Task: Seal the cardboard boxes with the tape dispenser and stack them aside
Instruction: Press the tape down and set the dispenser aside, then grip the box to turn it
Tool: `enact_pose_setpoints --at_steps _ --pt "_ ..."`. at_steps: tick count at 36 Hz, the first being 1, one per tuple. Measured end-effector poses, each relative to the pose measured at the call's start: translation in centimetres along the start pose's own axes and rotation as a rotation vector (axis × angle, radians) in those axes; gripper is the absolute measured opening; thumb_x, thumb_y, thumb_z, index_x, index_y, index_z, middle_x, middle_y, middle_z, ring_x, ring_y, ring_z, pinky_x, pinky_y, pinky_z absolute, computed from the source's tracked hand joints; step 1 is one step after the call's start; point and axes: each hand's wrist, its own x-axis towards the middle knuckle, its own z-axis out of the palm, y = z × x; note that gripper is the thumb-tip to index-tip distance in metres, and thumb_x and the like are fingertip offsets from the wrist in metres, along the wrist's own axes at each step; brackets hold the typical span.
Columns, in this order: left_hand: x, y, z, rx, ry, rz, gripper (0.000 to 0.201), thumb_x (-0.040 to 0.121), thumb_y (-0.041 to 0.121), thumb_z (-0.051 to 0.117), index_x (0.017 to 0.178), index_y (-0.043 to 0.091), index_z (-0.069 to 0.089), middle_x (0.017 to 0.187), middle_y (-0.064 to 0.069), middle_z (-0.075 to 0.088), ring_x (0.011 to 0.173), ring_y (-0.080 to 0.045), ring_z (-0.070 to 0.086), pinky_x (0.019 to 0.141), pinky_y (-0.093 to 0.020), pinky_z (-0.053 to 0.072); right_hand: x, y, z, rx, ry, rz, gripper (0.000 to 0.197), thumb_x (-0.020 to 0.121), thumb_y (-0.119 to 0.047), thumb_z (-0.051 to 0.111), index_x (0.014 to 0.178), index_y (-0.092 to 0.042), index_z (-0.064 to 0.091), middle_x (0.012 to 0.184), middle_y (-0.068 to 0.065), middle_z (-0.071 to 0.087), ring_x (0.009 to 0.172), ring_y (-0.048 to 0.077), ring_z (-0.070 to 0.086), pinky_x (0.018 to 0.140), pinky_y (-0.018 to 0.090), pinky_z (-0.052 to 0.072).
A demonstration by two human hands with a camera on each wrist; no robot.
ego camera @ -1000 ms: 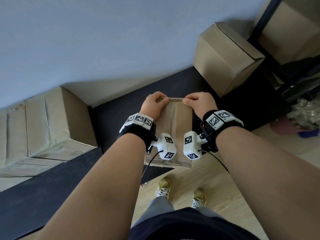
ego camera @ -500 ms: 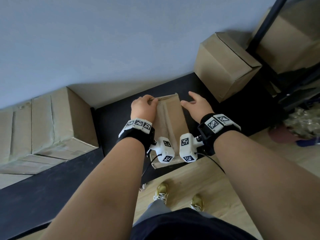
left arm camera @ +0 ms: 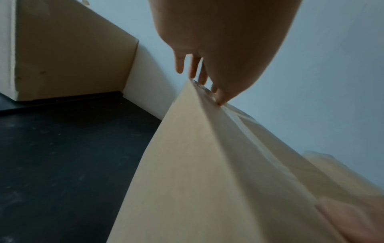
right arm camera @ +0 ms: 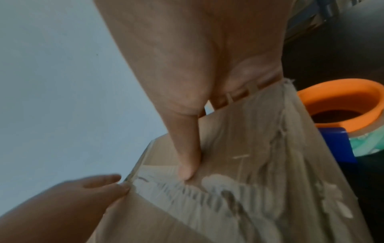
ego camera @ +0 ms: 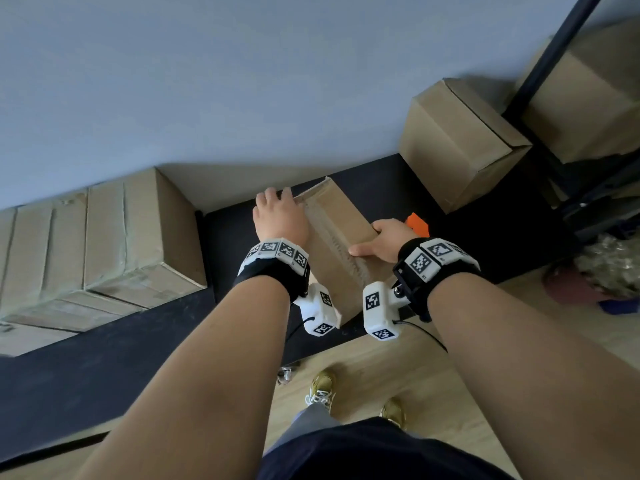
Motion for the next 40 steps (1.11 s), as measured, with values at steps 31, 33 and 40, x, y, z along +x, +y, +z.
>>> enact_pose_setpoints --at_steps 31,33,40 --pt "-4.5 2.8 0.6 0.314 0.004 0.123 0.043 0.098 0.043 0.033 0.116 0.010 0.053 0.114 -0.008 0.052 0.106 -0.028 0.046 0.088 -0.038 0.036 0.9 1.2 -0.1 0.120 0.330 -0.129 0.042 0.092 -0.023 0.064 0.133 -0.030 0.058 0.140 0.002 0.052 0.131 0.020 0.046 0.099 0.024 0.034" --pt "-4.4 2.8 1.2 0.240 -0.008 0.235 0.038 0.099 0.039 0.032 0.120 0.015 0.052 0.125 -0.007 0.050 0.115 -0.027 0.044 0.094 -0.038 0.034 1.0 1.1 -0.2 0.125 0.323 -0.134 0.044 0.092 -0.021 0.063 0.134 -0.030 0.057 0.145 0.002 0.049 0.135 0.020 0.042 0.103 0.025 0.032" --pt "-3.6 2.6 2.5 0.141 -0.279 0.438 0.051 0.103 0.045 0.014 0.152 0.032 0.016 0.161 0.008 0.002 0.148 -0.017 -0.007 0.119 -0.050 -0.002 1.6 1.1 -0.3 0.159 0.321 -0.163 0.043 0.093 -0.018 0.061 0.133 -0.032 0.059 0.143 0.000 0.051 0.129 0.019 0.049 0.103 0.026 0.036"
